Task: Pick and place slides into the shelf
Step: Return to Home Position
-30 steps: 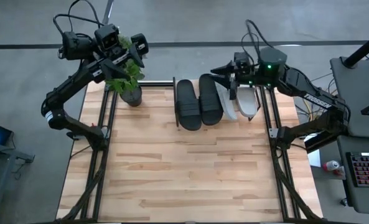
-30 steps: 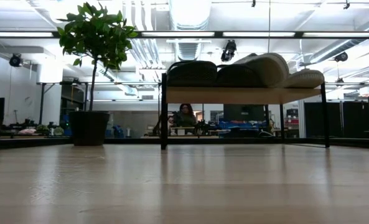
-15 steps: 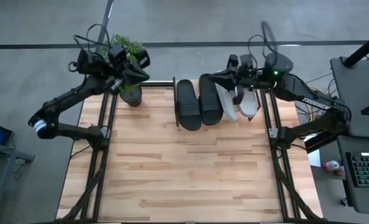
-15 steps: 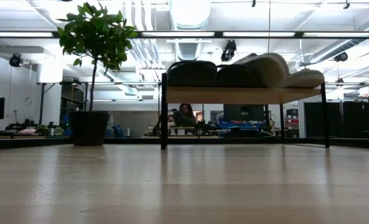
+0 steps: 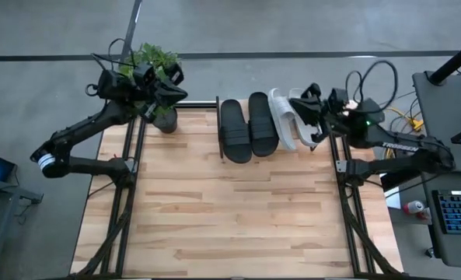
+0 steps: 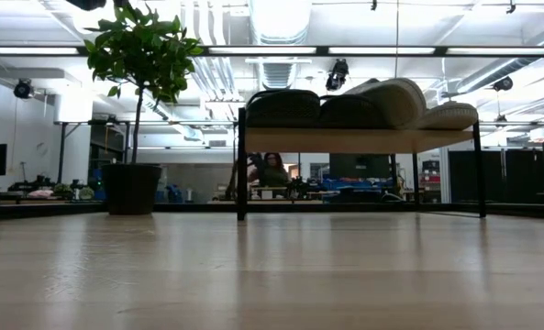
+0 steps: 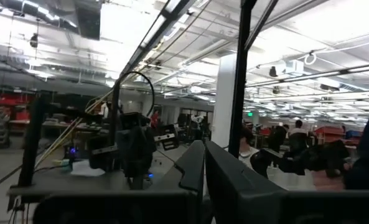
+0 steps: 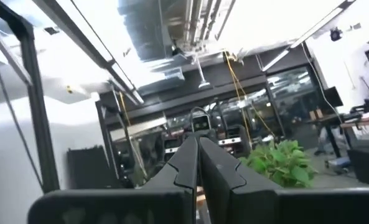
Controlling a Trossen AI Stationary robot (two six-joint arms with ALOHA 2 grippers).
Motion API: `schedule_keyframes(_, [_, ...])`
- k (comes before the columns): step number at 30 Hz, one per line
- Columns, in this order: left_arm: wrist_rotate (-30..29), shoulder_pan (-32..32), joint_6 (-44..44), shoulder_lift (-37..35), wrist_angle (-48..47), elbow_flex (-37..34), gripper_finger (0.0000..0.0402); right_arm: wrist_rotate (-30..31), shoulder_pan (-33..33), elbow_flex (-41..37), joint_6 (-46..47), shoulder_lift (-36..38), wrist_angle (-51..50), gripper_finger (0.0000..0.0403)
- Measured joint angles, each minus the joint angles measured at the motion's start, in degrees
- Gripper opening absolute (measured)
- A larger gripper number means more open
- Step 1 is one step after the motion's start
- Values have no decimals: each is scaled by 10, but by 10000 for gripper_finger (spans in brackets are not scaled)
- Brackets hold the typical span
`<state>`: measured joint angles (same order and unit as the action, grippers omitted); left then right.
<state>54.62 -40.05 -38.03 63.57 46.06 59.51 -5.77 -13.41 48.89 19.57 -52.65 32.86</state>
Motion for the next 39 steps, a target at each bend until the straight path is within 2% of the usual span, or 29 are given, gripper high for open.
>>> schedule_keyframes(4, [-8, 0, 25, -3, 0, -40, 0, 25, 6, -67, -1, 51, 40, 8])
schedule_keyframes(8, [-50, -1, 57, -17, 2, -87, 0, 59, 5, -132, -5, 100, 91, 8])
schedule_keyframes(11, [-67, -2, 72, -28, 5, -117, 0, 60, 5, -181, -6, 131, 146, 8])
schedule_keyframes(20, [-88, -5, 72, -26, 112, -191, 0, 61, 5, -287, -13, 187, 210, 8])
schedule_keyframes(23, [-92, -5, 68, -18, 126, -216, 0, 69, 5, -337, -20, 199, 303, 8])
schedule_keyframes(26, [-107, -5, 52, -14, 178, -239, 0, 75, 5, -395, -26, 212, 412, 8])
schedule_keyframes(30, [-120, -5, 39, -6, 240, -256, 0, 88, 5, -459, -27, 229, 501, 8])
schedule_keyframes(33, [-122, -5, 39, 0, 254, -269, 0, 90, 5, -485, -36, 242, 542, 8])
schedule_keyframes(39, [-117, -5, 38, 28, 289, -280, 0, 73, 5, -484, -42, 264, 529, 8])
